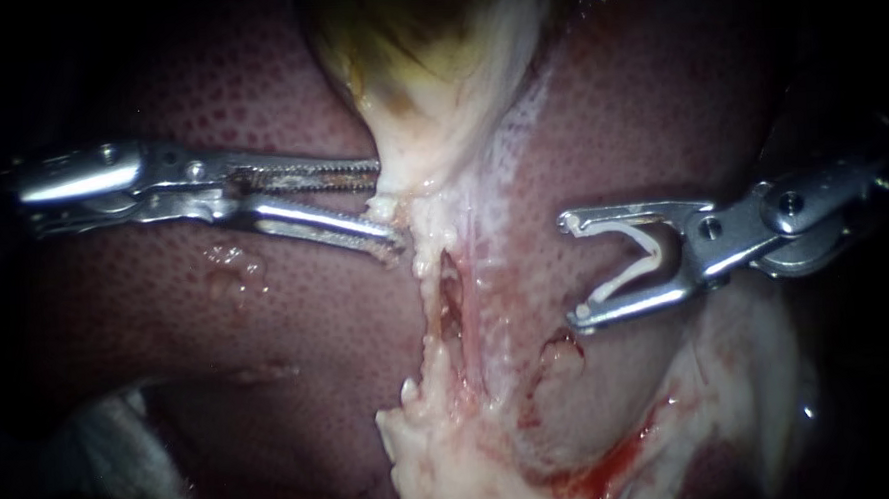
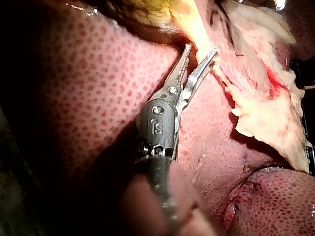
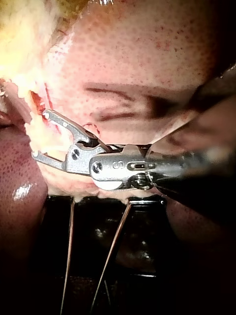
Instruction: Grabbing gallbladder
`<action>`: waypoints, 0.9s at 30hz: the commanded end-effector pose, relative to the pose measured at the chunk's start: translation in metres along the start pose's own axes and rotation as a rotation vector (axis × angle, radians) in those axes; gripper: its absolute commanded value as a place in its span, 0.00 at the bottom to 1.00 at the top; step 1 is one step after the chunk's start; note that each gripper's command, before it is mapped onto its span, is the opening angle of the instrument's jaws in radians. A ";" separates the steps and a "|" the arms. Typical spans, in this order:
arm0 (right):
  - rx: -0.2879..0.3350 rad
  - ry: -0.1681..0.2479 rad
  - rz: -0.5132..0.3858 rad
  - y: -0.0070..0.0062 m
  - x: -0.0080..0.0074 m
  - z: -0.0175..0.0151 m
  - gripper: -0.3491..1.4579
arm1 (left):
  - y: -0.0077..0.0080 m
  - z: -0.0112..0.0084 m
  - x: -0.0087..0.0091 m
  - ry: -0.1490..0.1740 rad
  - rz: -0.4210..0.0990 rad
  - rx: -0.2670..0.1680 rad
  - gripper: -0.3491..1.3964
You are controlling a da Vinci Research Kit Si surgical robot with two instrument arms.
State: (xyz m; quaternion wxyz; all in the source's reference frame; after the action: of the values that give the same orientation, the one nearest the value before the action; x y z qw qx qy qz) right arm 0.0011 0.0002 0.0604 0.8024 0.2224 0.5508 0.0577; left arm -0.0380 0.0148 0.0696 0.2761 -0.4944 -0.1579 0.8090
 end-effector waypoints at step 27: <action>0.000 0.001 0.011 0.0001 0.0000 0.0000 0.53 | 0.0011 -0.0095 0.0038 0.035 -0.053 -0.001 0.00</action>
State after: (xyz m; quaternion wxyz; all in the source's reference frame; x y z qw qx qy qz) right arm 0.0012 0.0003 0.0604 0.8018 0.2253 0.5499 0.0622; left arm -0.0310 0.0163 0.0615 0.2998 -0.5053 -0.1649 0.7922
